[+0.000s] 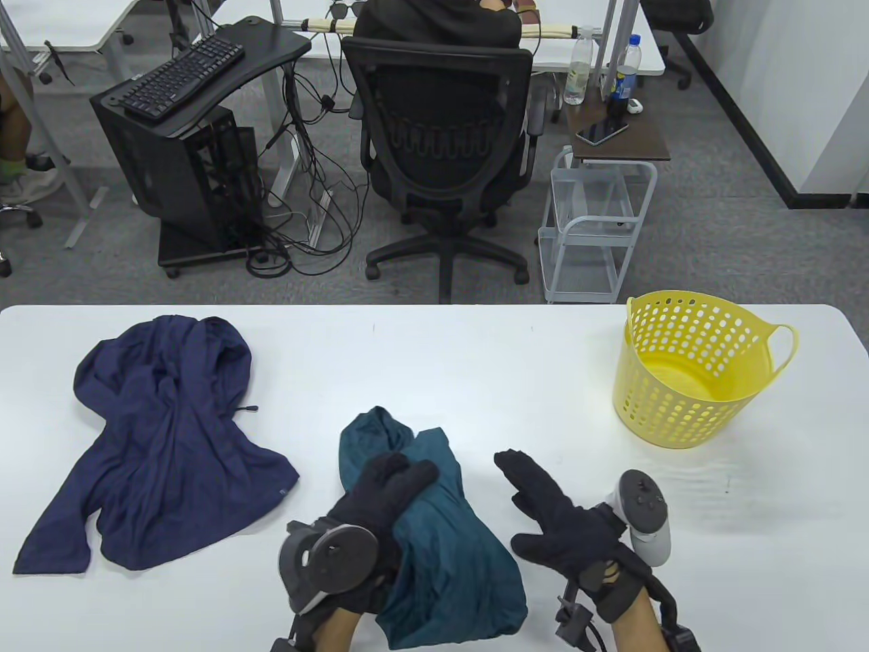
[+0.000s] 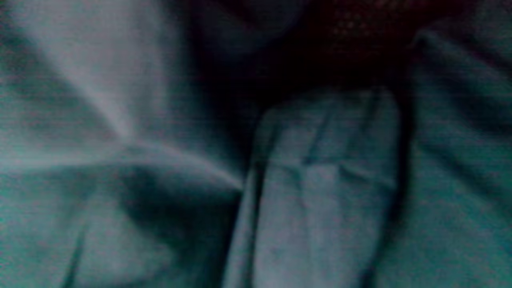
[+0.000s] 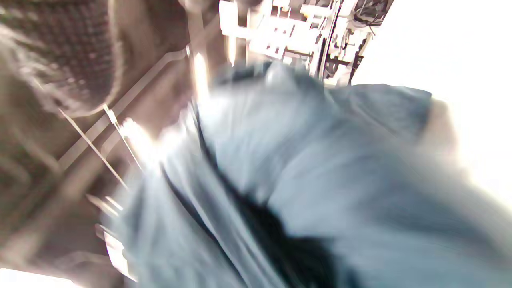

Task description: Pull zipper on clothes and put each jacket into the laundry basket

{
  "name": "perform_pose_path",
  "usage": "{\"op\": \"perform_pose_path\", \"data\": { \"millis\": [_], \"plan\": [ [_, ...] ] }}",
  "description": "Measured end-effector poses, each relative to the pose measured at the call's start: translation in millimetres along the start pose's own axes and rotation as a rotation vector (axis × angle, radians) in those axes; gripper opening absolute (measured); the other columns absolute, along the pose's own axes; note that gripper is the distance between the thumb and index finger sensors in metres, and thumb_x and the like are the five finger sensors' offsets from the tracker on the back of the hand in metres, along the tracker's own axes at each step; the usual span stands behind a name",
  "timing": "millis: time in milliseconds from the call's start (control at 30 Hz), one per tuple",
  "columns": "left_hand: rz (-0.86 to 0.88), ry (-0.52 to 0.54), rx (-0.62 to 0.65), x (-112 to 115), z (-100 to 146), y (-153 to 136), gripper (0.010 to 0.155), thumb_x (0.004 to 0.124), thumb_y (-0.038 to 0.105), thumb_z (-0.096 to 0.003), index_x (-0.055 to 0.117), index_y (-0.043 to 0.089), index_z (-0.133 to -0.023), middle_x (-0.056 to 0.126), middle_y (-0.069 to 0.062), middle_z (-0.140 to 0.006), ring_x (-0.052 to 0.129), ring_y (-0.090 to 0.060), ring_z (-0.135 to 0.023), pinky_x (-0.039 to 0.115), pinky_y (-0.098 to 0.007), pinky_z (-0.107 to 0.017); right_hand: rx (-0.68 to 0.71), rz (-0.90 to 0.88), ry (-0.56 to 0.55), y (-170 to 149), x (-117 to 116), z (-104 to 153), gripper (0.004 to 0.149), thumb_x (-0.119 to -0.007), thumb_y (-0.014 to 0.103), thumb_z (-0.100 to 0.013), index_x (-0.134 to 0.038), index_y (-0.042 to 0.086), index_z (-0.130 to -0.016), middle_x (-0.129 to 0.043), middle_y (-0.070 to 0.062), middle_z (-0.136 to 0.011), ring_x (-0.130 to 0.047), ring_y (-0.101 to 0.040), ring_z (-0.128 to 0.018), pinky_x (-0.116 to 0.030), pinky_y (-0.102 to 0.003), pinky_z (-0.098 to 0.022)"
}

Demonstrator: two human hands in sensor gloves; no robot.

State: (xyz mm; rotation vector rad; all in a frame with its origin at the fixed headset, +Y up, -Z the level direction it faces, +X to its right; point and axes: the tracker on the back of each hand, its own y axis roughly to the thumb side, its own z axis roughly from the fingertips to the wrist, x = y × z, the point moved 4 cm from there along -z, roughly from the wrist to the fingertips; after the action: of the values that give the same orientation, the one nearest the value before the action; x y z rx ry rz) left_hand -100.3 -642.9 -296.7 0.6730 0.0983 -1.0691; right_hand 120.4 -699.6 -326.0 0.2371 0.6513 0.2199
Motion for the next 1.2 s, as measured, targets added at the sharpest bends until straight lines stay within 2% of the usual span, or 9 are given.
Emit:
{"op": "perform_pose_path", "data": {
  "millis": [100,200,300,467,600,767,967,1067,1200],
  "plan": [
    [-0.054,-0.048,0.107,8,3,43,0.059,0.095,0.039,-0.0366,0.071,0.052,-0.090,0.079,0.011,-0.094,0.110,-0.017,-0.059,0.100,-0.035,-0.037,-0.103,0.261,0.071,-11,-20,-8,0.129,-0.097,0.064,-0.034,0.007,0.034,-0.104,0.018,-0.003,-0.114,0.008,-0.047,-0.105,-0.014,-0.071,-0.073],
    [0.173,-0.048,0.055,8,6,49,0.067,0.104,0.035,-0.0318,0.074,0.044,-0.091,0.083,0.008,-0.092,0.113,-0.021,-0.052,0.104,-0.031,-0.032,-0.063,0.247,0.034,-19,-24,-9,0.127,-0.104,0.058,-0.033,-0.002,0.038,-0.106,0.003,-0.003,-0.121,-0.001,-0.049,-0.107,-0.019,-0.073,-0.072],
    [0.413,-0.087,-0.061,20,6,31,0.070,0.105,0.037,-0.0311,0.072,0.043,-0.093,0.084,0.008,-0.091,0.113,-0.018,-0.050,0.105,-0.026,-0.031,0.005,0.145,-0.060,-15,-21,-10,0.115,-0.109,0.051,-0.032,-0.026,0.033,-0.110,-0.052,-0.001,-0.118,-0.057,-0.047,-0.110,-0.052,-0.072,-0.072],
    [0.604,-0.233,-0.132,39,2,13,0.074,0.101,0.036,-0.0337,0.063,0.040,-0.097,0.076,0.009,-0.095,0.109,-0.015,-0.056,0.101,-0.026,-0.039,-0.045,0.258,-0.166,-13,-10,-8,0.100,-0.109,0.052,-0.032,-0.049,0.026,-0.107,-0.081,0.000,-0.098,-0.100,-0.030,-0.075,-0.084,-0.051,-0.056],
    [0.689,-0.383,-0.136,46,-1,11,0.081,0.096,0.034,-0.0377,0.049,0.034,-0.103,0.061,0.004,-0.105,0.098,-0.016,-0.074,0.090,-0.033,-0.055,-0.078,0.300,-0.198,-9,3,-1,0.094,-0.109,0.052,-0.033,-0.055,0.026,-0.106,-0.085,0.001,-0.094,-0.104,-0.027,-0.067,-0.088,-0.047,-0.050],
    [0.718,-0.487,-0.147,39,0,-17,0.088,0.086,0.056,-0.0390,0.035,0.036,-0.108,0.038,-0.004,-0.118,0.064,-0.037,-0.101,0.065,-0.050,-0.070,-0.012,0.173,-0.309,-9,42,21,0.082,-0.106,0.050,-0.037,-0.060,0.032,-0.103,-0.087,0.007,-0.089,-0.103,-0.026,-0.065,-0.087,-0.046,-0.049],
    [0.924,-0.898,-0.017,100,17,-12,0.091,0.069,0.075,-0.0374,0.024,0.045,-0.110,0.023,0.005,-0.126,0.010,-0.039,-0.110,0.023,-0.070,-0.071,0.187,-0.149,-0.178,13,41,24,0.082,-0.105,0.051,-0.039,-0.059,0.034,-0.104,-0.086,0.006,-0.091,-0.102,-0.027,-0.066,-0.086,-0.047,-0.051],
    [0.978,-1.051,-0.007,120,28,-4,0.090,0.064,0.079,-0.0368,0.028,0.045,-0.112,0.034,0.003,-0.127,0.011,-0.041,-0.110,0.021,-0.073,-0.068,0.269,-0.295,-0.138,23,41,27,0.085,-0.104,0.051,-0.040,-0.054,0.034,-0.107,-0.084,0.005,-0.095,-0.100,-0.029,-0.070,-0.084,-0.048,-0.053],
    [1.131,-1.114,-0.028,131,35,10,0.085,0.061,0.076,-0.0395,0.045,0.035,-0.112,0.070,0.000,-0.115,0.033,-0.044,-0.111,0.028,-0.075,-0.067,0.327,-0.425,-0.330,23,69,45,0.088,-0.102,0.051,-0.043,-0.044,0.039,-0.109,-0.077,0.006,-0.100,-0.095,-0.030,-0.077,-0.081,-0.050,-0.057]
  ]
}}
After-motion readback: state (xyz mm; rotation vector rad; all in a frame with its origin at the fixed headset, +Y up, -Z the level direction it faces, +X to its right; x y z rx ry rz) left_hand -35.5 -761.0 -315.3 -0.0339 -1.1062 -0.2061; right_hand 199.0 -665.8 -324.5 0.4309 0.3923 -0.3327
